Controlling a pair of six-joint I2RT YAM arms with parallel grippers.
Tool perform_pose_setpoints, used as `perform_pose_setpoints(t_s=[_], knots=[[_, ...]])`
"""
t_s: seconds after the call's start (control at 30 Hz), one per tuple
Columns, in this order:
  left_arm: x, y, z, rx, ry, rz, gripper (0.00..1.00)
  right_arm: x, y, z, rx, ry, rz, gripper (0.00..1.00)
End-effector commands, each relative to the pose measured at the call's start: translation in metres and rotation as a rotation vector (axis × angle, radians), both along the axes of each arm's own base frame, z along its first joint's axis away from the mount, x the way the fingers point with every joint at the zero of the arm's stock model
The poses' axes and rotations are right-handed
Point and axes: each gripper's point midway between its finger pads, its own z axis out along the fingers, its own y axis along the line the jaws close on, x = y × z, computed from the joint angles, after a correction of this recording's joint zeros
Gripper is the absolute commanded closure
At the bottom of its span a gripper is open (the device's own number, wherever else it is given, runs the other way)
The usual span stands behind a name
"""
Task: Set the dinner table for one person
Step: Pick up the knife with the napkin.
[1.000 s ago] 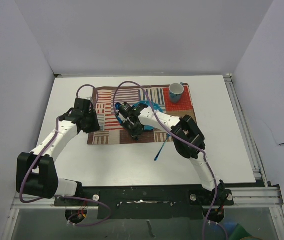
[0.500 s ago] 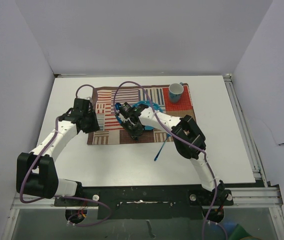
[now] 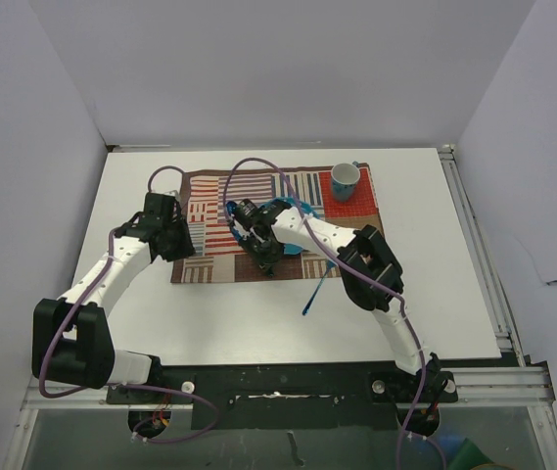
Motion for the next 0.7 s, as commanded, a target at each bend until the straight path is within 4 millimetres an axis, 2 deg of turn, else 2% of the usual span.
perform_pose_setpoints(t_s=[0.0,0.2,0.47,0.67], knots=[[0.014,-0.003,0.010,-0.015,-0.064,-0.016,0.76,0.022,0.002,0.046,0.061,-0.087,-0.030,1.00],[0.014,-0.003,0.008,-0.017,-0.057,-0.016,0.77,0.033,-0.006,0.055,0.066,-0.114,-0.057,1.00],[0.014,-0.004,0.006,-0.018,-0.051,-0.020,0.78,0.060,-0.015,0.099,0.138,-0.193,-0.104,1.00],[0.014,-0.002,0.005,-0.020,-0.047,-0.015,0.78,0.068,-0.020,0.110,0.145,-0.210,-0.114,1.00]])
